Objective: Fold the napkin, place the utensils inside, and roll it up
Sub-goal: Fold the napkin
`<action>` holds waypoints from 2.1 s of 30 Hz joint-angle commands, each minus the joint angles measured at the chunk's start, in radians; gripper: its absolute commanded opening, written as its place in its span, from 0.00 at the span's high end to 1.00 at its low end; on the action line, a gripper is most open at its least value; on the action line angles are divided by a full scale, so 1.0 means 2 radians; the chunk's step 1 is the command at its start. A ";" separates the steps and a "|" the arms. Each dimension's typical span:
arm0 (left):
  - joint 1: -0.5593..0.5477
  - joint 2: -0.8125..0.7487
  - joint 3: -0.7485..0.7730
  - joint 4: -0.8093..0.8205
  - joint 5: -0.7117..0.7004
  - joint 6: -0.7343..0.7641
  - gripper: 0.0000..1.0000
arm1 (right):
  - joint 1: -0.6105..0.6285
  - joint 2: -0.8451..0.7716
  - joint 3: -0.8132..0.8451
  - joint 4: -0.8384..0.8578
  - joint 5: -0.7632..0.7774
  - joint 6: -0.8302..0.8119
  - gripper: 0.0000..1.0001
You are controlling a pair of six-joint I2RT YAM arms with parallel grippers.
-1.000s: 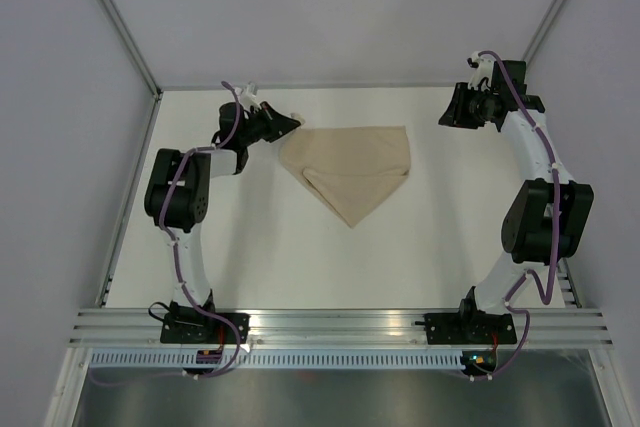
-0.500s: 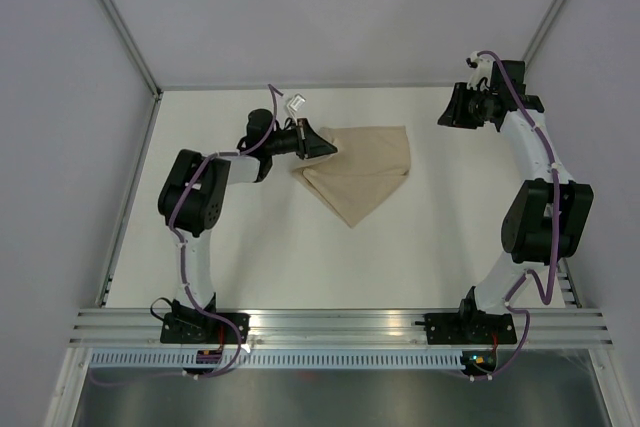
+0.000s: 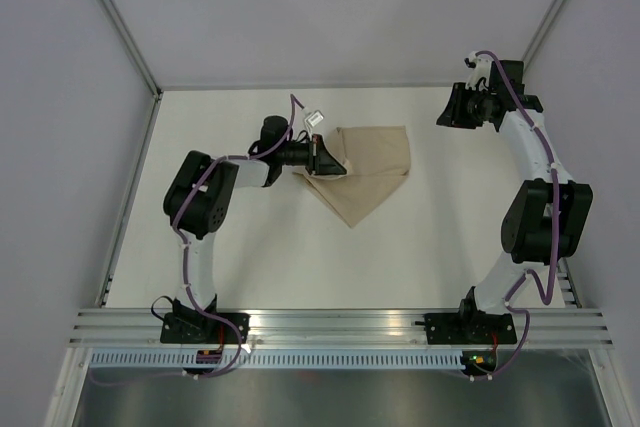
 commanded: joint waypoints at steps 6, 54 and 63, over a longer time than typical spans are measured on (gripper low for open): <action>-0.015 -0.032 0.000 -0.106 0.022 0.121 0.98 | 0.003 -0.021 0.005 -0.006 0.002 0.006 0.65; -0.087 -0.078 -0.031 -0.283 -0.130 0.265 0.91 | 0.014 -0.016 -0.001 0.001 0.012 0.006 0.65; -0.089 -0.084 -0.024 -0.282 -0.132 0.265 0.77 | 0.015 -0.015 -0.001 0.002 0.013 0.005 0.65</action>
